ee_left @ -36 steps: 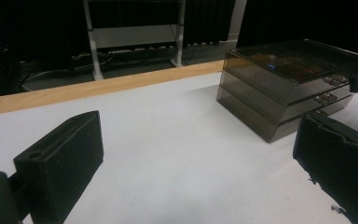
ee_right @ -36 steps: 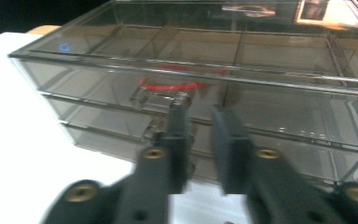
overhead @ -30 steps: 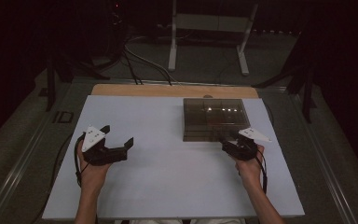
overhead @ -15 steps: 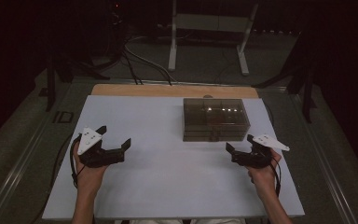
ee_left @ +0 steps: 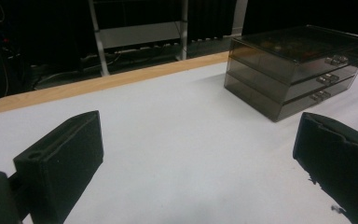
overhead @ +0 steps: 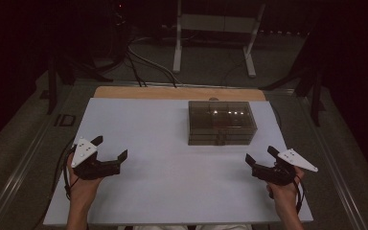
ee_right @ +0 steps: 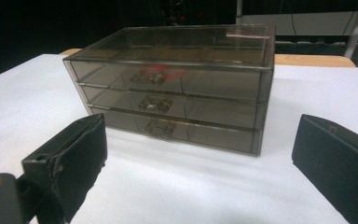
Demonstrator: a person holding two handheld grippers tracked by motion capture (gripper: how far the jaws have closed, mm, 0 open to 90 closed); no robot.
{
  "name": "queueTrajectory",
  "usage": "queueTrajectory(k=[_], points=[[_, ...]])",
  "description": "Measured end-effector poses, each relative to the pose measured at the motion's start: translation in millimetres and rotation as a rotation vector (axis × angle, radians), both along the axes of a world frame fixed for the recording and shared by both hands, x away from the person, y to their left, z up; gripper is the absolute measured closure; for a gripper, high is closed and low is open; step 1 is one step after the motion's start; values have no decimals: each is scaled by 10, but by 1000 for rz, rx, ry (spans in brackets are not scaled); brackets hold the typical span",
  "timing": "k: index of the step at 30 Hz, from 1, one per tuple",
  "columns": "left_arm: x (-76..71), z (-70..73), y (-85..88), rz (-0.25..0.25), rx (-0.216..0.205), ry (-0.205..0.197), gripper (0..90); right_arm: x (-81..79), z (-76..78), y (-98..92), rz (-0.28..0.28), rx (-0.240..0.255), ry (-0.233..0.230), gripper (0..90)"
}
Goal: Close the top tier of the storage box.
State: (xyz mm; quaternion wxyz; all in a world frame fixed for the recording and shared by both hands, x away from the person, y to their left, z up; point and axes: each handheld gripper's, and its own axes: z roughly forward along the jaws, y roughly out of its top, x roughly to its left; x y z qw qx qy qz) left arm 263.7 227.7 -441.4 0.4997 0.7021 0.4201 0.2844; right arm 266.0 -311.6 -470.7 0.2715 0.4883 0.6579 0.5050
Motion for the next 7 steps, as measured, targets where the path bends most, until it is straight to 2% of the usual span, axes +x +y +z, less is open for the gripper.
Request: queueTrajectory(k=[7], points=[[-24,-24,43,3,3,-3,33,-37,-35,-46,-10,12,-9,34]])
